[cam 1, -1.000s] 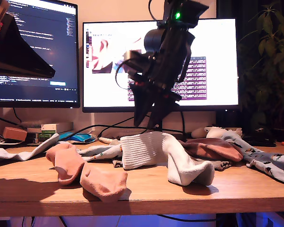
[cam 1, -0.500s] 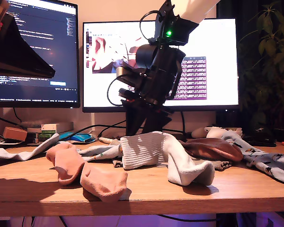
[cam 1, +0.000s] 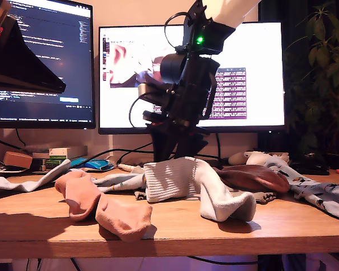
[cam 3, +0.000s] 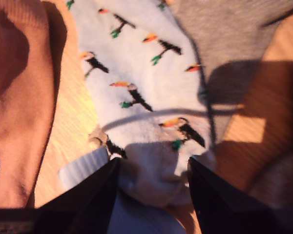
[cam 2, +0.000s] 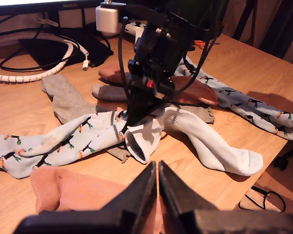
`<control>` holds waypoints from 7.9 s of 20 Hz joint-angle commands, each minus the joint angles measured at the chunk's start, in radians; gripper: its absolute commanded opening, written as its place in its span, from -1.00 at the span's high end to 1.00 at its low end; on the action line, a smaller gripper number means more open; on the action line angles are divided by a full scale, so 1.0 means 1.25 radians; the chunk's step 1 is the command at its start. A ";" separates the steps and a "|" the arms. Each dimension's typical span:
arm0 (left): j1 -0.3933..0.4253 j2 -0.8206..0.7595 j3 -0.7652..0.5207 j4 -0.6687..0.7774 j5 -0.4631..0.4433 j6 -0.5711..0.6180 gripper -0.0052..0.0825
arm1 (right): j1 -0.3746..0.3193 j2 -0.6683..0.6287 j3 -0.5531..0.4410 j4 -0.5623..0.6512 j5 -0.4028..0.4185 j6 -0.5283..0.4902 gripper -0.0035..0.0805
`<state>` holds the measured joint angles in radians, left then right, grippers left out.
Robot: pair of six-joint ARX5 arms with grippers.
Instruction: Pair up the socks based on colour and pattern, by placing them on top of one another
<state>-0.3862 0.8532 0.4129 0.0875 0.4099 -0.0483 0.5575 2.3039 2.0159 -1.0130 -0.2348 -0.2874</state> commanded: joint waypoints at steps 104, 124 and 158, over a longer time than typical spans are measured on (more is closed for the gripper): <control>-0.044 0.082 -0.010 0.139 0.001 0.024 0.93 | -0.268 -0.863 -0.424 0.306 0.363 0.187 0.95; -0.044 0.082 -0.010 0.140 0.000 0.025 0.93 | -0.268 -0.893 -0.612 0.489 0.354 0.099 0.95; -0.044 0.082 -0.010 0.114 0.001 0.024 0.93 | -0.233 -0.662 -0.543 -0.134 0.222 0.256 0.95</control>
<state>-0.4427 0.9535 0.4129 0.2222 0.4099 -0.0223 0.2623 1.4658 1.3579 -1.1820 0.0555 0.0273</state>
